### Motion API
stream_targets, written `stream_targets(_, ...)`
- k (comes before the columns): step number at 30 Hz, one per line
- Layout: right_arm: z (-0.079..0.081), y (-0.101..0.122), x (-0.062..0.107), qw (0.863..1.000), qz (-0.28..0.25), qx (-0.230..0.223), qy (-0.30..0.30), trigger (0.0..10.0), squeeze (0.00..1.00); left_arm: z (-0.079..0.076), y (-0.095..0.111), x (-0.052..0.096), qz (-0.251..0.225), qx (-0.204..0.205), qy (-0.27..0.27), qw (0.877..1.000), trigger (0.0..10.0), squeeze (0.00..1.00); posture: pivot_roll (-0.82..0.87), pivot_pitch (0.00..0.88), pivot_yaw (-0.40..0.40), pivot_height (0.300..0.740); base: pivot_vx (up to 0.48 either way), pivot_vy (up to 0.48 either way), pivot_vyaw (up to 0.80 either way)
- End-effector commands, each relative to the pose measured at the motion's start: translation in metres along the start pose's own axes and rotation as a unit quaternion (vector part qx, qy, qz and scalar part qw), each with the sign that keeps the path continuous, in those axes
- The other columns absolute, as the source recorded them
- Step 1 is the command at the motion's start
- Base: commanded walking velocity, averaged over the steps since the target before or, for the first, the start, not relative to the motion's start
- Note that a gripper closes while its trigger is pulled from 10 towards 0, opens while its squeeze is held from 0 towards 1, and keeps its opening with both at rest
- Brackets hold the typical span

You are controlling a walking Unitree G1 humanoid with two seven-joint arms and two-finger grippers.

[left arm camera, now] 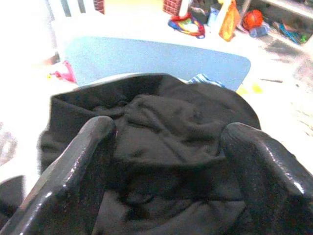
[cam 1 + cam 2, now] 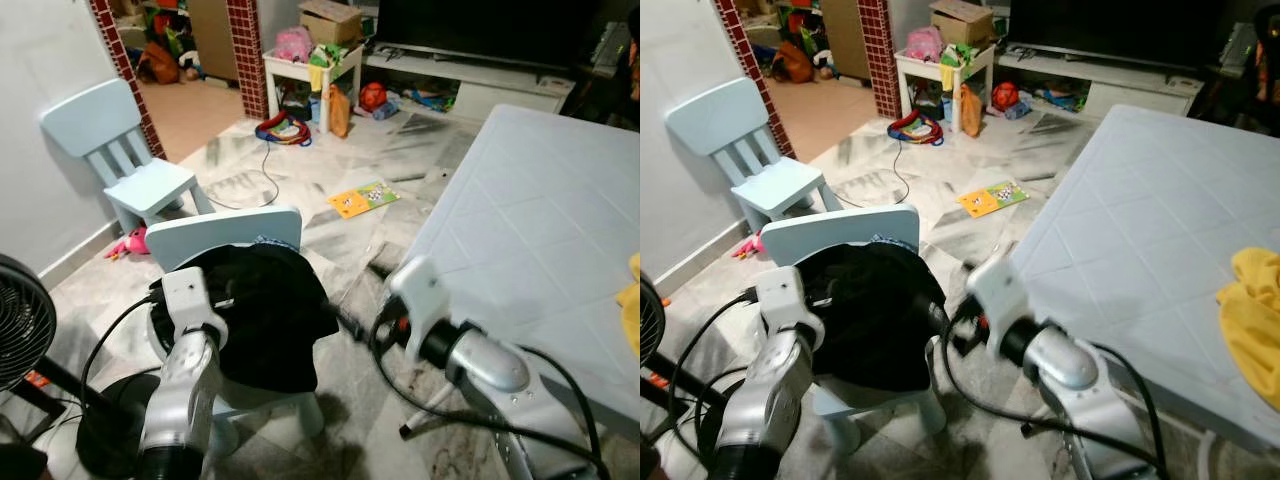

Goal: Hang hanger

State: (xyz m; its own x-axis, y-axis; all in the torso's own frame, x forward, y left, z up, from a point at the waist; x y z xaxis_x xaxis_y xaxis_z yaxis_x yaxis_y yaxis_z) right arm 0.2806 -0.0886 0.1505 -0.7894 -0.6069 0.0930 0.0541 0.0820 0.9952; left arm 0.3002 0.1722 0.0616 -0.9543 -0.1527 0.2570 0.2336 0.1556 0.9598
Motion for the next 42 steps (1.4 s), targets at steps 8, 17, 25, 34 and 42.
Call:
stream_targets(8, -0.017, -0.011, -0.013, 0.996, -0.009, -0.056, -0.065, 10.0, 0.00, 0.014, 0.012, 0.048, -0.060, -0.059, -0.022, 0.996, 10.0, 0.00, -0.05, 0.000, 0.020, 0.740, 0.000, 0.000, 0.00)
stream_targets(17, -0.013, -0.014, -0.022, 0.997, -0.014, -0.046, -0.056, 10.0, 0.00, 0.023, 0.020, 0.045, -0.063, -0.051, -0.008, 0.997, 10.0, 0.00, -0.04, 0.000, 0.028, 0.740, 0.000, 0.000, 0.52)
stream_targets(25, -0.016, -0.015, -0.023, 0.997, -0.018, -0.041, -0.059, 10.0, 0.00, 0.015, 0.022, 0.043, -0.065, -0.051, -0.019, 0.996, 10.0, 0.00, -0.05, 0.000, 0.028, 0.740, 0.222, 0.000, 0.19)
stream_targets(34, -0.017, -0.012, -0.026, 0.998, -0.022, -0.025, -0.050, 10.0, 0.00, 0.011, 0.022, 0.040, -0.065, -0.044, -0.022, 0.997, 10.0, 0.00, -0.06, 0.000, 0.018, 0.740, 0.286, 0.000, 0.00)
stream_targets(42, -0.017, -0.011, -0.026, 0.999, -0.022, -0.013, -0.042, 10.0, 0.00, 0.007, 0.021, 0.038, -0.063, -0.037, -0.023, 0.997, 10.0, 0.00, -0.07, 0.000, 0.012, 0.740, 0.296, 0.000, 0.00)
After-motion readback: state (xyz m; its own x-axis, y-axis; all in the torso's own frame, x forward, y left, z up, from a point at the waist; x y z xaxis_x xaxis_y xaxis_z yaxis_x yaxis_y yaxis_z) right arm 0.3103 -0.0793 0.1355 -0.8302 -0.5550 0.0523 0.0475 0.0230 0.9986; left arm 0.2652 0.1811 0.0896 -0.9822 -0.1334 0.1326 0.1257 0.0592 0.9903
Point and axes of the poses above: a point about 5 cm out from each wrist's last joint towards the gripper, its own x axis pointing back from the gripper into the wrist, its own y axis along the axis of the wrist's last joint, z = x × y, the point moved 3 cm from there along -x, pointing out of the wrist towards the gripper, and after that the axes turned 2 degrees about -x, right-handed, at the moved point
